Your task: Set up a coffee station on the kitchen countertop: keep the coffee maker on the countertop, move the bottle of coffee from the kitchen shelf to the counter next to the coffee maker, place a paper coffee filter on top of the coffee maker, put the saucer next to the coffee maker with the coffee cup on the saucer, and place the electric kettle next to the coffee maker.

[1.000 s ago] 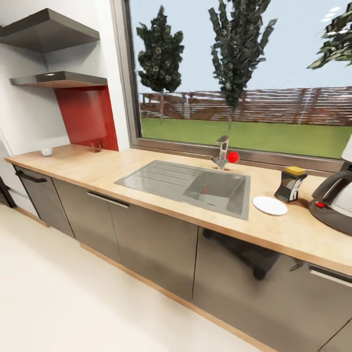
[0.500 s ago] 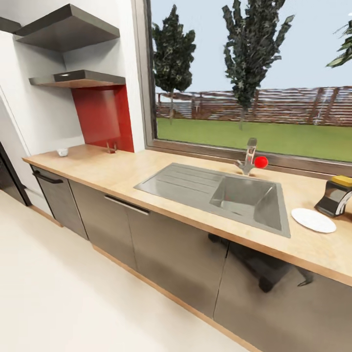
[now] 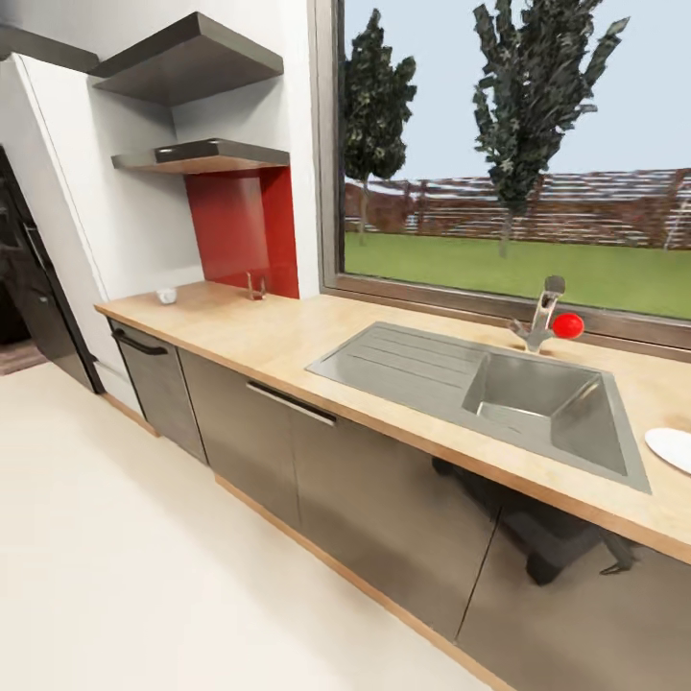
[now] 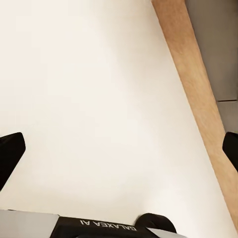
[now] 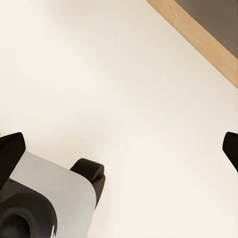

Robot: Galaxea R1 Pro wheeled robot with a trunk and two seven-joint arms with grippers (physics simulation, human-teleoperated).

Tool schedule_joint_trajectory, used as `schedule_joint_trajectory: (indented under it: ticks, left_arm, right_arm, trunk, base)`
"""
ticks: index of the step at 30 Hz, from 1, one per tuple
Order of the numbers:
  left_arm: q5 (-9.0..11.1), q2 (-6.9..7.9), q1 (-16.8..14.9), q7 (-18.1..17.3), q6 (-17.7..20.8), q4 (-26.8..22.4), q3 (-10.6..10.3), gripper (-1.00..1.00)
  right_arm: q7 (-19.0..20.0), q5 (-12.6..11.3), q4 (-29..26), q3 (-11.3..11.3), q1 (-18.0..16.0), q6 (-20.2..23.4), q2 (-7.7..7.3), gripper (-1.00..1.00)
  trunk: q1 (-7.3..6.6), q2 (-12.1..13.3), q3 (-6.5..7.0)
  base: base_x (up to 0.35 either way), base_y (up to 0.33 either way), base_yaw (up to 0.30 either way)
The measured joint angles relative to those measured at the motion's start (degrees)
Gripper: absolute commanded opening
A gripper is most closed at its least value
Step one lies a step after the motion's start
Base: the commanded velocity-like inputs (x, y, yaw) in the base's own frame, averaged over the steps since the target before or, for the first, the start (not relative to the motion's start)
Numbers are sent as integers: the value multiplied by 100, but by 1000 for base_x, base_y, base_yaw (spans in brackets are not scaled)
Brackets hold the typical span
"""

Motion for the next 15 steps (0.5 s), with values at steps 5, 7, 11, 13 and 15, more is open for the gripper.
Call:
schedule_joint_trajectory:
  ticks: [5, 7, 11, 13, 15]
  left_arm:
    - [0, 1, 2, 0, 0, 0, 0, 100]
    - [0, 2, 2, 0, 0, 0, 0, 100]
    - [0, 2, 2, 0, 0, 0, 0, 100]
    - [0, 0, 2, 0, 0, 0, 0, 100]
    - [0, 0, 2, 0, 0, 0, 0, 100]
  right_arm:
    - [0, 4, -1, 0, -1, 0, 6, 100]
    - [-2, 7, -1, 0, -1, 0, 8, 100]
    - [-60, 7, 0, 0, -1, 0, 12, 100]
    - [-143, 7, 0, 0, -1, 1, 19, 100]
    - [-274, 8, 0, 0, -1, 1, 29, 100]
  trunk:
    - [0, 0, 0]
    - [0, 0, 0]
    - [0, 0, 0]
    - [0, 0, 0]
    - [0, 0, 0]
  base:
    - [0, 1, 269]
    - [0, 0, 269]
    - [0, 0, 270]
    - [0, 0, 270]
    - [0, 0, 270]
